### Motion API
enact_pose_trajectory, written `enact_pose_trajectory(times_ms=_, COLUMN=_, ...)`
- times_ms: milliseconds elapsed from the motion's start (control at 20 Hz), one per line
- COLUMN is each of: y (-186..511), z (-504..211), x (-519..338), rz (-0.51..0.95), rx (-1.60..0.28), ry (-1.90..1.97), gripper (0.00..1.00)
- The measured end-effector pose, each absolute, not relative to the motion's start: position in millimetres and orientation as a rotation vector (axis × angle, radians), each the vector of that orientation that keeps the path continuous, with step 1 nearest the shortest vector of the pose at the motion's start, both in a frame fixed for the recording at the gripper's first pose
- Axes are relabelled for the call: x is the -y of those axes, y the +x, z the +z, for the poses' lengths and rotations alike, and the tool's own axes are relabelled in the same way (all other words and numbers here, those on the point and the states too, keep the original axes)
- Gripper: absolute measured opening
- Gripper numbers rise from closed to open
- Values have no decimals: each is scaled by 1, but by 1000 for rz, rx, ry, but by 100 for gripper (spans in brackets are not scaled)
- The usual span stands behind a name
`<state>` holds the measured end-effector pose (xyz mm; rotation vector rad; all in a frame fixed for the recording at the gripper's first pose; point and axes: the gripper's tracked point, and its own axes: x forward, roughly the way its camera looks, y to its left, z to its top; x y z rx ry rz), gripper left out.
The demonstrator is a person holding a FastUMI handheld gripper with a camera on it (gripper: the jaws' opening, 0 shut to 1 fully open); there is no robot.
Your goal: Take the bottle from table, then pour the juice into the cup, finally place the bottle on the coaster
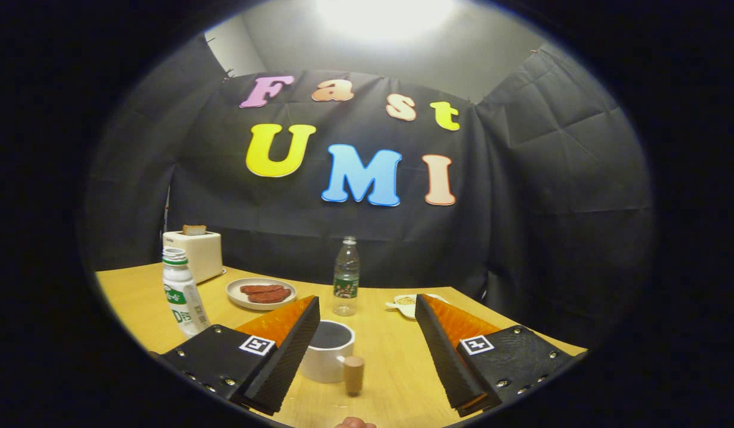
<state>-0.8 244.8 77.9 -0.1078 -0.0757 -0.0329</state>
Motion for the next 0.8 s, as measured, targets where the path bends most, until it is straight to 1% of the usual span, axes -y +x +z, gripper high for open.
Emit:
enact_pose_trajectory(times_ms=300, y=-16, z=86, x=-324, rz=88, rx=140, ry=-56, gripper=98)
enact_pose_trajectory(times_ms=550, y=-25, z=81, x=-365, rz=138, rx=163, ry=37, gripper=97)
enact_pose_trajectory(times_ms=800, y=-17, z=72, x=-403, rz=158, rx=155, ry=-30, gripper=98)
